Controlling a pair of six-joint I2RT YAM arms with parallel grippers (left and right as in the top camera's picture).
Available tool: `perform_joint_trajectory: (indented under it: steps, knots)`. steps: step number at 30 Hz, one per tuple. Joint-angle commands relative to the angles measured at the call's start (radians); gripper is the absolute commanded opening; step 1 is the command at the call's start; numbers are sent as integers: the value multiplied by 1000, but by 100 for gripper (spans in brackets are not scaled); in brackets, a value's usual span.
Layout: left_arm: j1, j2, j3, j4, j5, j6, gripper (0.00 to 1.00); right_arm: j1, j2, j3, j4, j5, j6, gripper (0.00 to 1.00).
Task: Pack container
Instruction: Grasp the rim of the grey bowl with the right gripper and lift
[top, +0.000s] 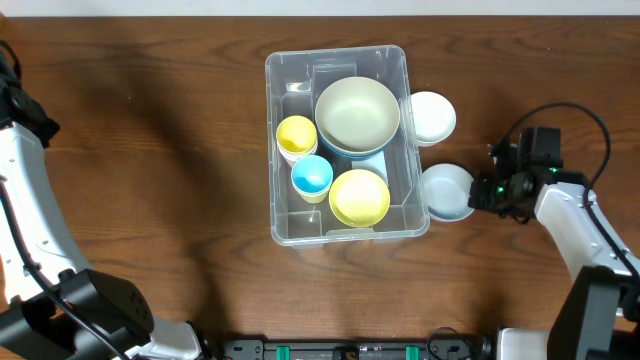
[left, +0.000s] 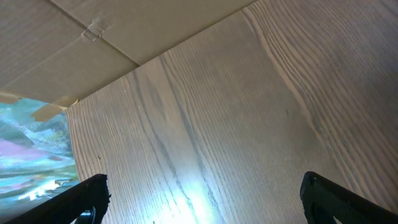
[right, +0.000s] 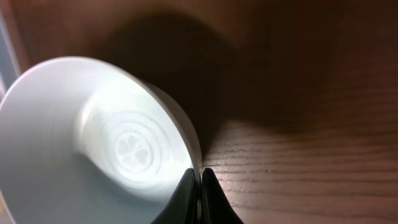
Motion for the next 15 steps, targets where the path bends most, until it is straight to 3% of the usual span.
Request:
perform_joint_trajectory:
  steps: [1,15]
  knots:
    - [3,7,3,-2,-19,5,98,7,-73,40,-6,2,1,1]
    - [3,7,3,-2,-19,5,98,7,-243,68,-8,3,10,1]
